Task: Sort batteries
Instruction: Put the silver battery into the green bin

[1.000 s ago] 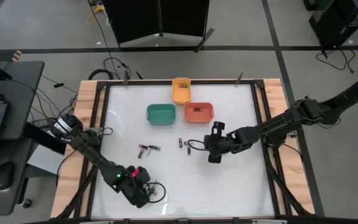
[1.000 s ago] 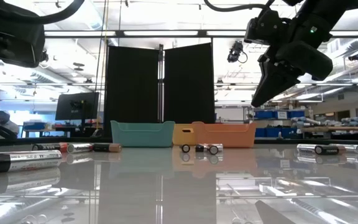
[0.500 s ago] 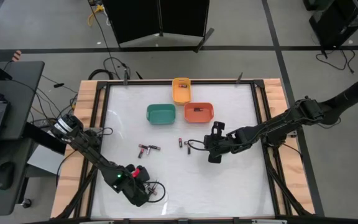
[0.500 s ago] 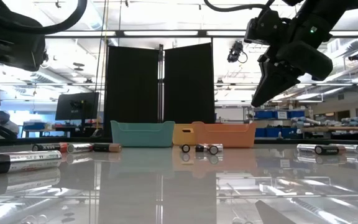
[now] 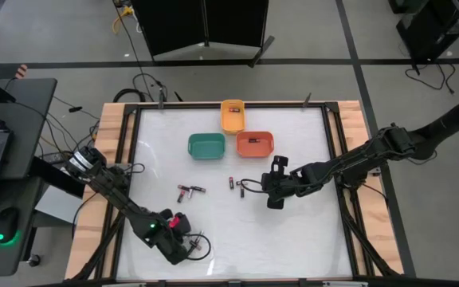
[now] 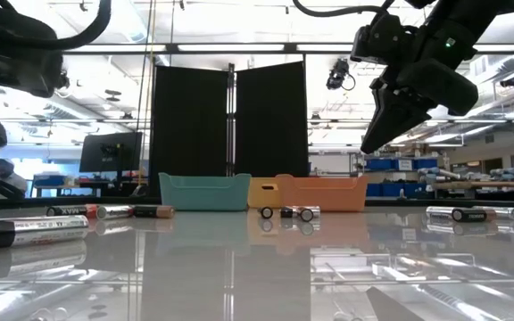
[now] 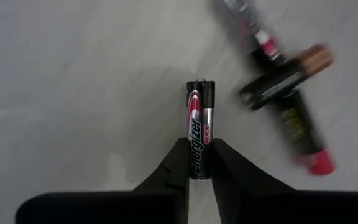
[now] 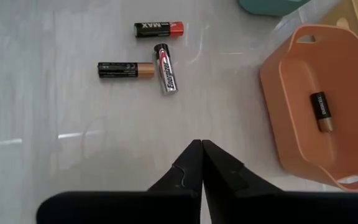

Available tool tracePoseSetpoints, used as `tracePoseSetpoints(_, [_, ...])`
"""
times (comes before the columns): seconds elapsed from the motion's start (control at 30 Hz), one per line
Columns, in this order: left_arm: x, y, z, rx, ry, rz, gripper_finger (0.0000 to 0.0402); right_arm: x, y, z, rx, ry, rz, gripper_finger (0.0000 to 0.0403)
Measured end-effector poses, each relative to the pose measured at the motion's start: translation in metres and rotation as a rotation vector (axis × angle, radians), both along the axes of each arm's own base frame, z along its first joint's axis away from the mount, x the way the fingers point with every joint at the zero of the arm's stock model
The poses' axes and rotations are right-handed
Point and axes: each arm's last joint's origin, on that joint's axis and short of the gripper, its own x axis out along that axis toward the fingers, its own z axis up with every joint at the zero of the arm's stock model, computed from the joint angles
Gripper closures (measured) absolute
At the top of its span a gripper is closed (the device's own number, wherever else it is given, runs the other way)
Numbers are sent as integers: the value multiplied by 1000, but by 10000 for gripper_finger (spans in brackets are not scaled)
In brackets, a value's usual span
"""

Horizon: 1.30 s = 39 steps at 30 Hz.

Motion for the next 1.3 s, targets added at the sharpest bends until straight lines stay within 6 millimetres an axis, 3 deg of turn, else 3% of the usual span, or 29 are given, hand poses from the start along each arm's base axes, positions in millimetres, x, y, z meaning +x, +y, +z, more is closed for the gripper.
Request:
tracePoseSetpoints(0.27, [-1,14,44,274,125,-29,354,0,0,0,-1,-1,3,383])
tracePoseSetpoints(0.5, [26,47,68,412,76,-118,354,0,0,0,-3,-1,7,394])
tracePoseSetpoints(0.87, [55,151,102,577,47,-212,355,-1,-1,0,-15,22,16,388])
tracePoseSetpoints(1.0, [64,191,103,574,83,-218,355,-2,-1,-1,-23,38,21,395])
tracePoseSetpoints(1.13, [76,231,97,531,1,-229,355,-1,-2,-1,-25,31,24,390])
tracePoseSetpoints(1.3, [76,276,84,474,-95,-225,355,-1,-9,-15,-4,-8,45,397])
